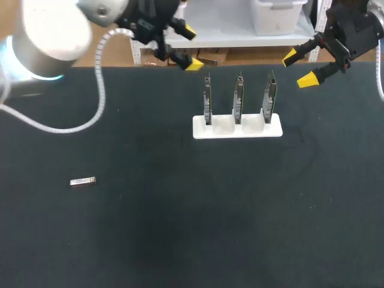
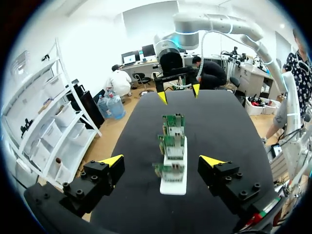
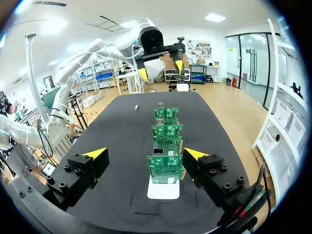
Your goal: Pick up the optical module with the left hand, and insert it into the network port with the right hand.
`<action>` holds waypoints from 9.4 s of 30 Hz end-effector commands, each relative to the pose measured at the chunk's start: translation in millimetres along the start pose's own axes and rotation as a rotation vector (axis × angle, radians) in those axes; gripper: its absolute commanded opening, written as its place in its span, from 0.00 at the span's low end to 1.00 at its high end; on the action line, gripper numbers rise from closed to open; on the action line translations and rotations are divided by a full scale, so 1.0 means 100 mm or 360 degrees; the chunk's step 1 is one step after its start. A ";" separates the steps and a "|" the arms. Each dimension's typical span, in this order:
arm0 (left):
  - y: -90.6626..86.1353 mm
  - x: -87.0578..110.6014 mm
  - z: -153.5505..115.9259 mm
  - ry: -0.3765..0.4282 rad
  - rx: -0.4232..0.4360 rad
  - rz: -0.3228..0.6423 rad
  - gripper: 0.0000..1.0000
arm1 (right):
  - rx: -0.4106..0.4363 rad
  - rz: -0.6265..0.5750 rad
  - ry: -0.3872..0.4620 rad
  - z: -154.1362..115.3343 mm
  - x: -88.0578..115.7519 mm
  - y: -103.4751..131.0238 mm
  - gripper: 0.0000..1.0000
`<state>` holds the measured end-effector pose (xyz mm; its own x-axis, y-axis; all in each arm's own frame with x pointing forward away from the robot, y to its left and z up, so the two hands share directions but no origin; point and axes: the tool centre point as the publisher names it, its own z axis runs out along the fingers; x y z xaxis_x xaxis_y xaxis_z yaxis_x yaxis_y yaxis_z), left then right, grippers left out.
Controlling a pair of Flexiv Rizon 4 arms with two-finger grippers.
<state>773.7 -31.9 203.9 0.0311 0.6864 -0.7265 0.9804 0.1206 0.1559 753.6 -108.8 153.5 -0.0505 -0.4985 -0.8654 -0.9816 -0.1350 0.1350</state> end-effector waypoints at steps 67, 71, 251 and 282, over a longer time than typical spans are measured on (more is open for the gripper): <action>-2.06 2.29 -1.27 0.1121 0.0067 -0.0130 1.00 | 0.0010 -0.0003 -0.0001 0.00 0.00 0.02 1.00; -2.06 2.38 -1.21 0.1153 0.0108 -0.0195 1.00 | 0.0010 -0.0003 -0.0001 0.00 0.00 0.02 1.00; -1.94 3.39 -0.85 0.1392 0.0135 -0.0418 0.00 | 0.0010 -0.0003 -0.0001 0.00 0.00 0.02 1.00; -1.21 1.42 -1.04 -0.0012 0.0335 -0.0267 0.00 | 0.0010 -0.0003 -0.0001 0.00 0.00 0.02 1.00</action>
<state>637.0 117.0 155.2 -0.1583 0.7874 -0.5957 0.9873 0.1325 -0.0872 753.5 -108.9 153.6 -0.0507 -0.4986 -0.8654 -0.9817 -0.1345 0.1350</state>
